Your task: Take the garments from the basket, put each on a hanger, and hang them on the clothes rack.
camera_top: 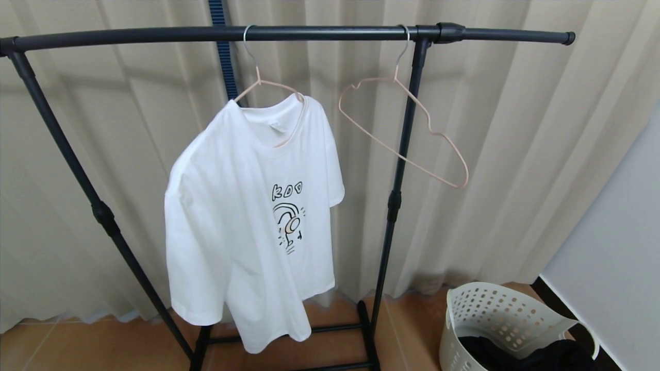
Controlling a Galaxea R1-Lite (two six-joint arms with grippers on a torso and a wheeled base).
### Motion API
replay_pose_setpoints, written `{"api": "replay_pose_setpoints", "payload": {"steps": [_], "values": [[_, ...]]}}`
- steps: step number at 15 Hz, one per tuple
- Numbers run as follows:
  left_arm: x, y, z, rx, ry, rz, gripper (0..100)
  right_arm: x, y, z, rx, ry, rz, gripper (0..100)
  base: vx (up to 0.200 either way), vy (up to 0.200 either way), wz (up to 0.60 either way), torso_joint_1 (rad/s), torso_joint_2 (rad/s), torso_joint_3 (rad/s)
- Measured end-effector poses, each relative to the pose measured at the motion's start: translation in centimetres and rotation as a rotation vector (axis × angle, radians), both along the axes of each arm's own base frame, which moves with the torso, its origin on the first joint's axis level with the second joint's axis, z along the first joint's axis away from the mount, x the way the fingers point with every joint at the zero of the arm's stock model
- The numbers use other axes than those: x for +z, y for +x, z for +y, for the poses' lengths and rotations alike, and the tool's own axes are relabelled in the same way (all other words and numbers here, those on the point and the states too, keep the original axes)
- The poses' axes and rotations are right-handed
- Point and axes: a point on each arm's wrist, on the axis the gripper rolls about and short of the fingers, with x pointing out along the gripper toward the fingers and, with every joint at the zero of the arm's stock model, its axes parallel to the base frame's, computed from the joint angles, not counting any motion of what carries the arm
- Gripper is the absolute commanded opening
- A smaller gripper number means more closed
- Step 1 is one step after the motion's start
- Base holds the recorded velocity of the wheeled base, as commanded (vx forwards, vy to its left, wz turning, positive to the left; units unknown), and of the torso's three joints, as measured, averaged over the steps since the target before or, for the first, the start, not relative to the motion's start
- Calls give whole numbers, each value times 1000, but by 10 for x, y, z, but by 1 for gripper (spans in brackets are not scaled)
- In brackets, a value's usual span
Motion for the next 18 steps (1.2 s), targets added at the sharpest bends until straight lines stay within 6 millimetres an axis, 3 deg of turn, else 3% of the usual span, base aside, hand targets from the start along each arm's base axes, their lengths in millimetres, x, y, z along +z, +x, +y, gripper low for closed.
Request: {"api": "replay_pose_setpoints", "payload": {"steps": [8, 15, 18], "values": [[0, 0, 0, 0, -2, 0, 100, 0, 0, 0, 0, 0, 0, 100, 0, 0, 0, -134, 479, 345], [0, 0, 0, 0, -4, 2, 100, 0, 0, 0, 0, -1, 2, 100, 0, 0, 0, -46, 409, 356], [0, 0, 0, 0, -4, 1, 100, 0, 0, 0, 0, -1, 1, 100, 0, 0, -600, 1, 74, 77]]}}
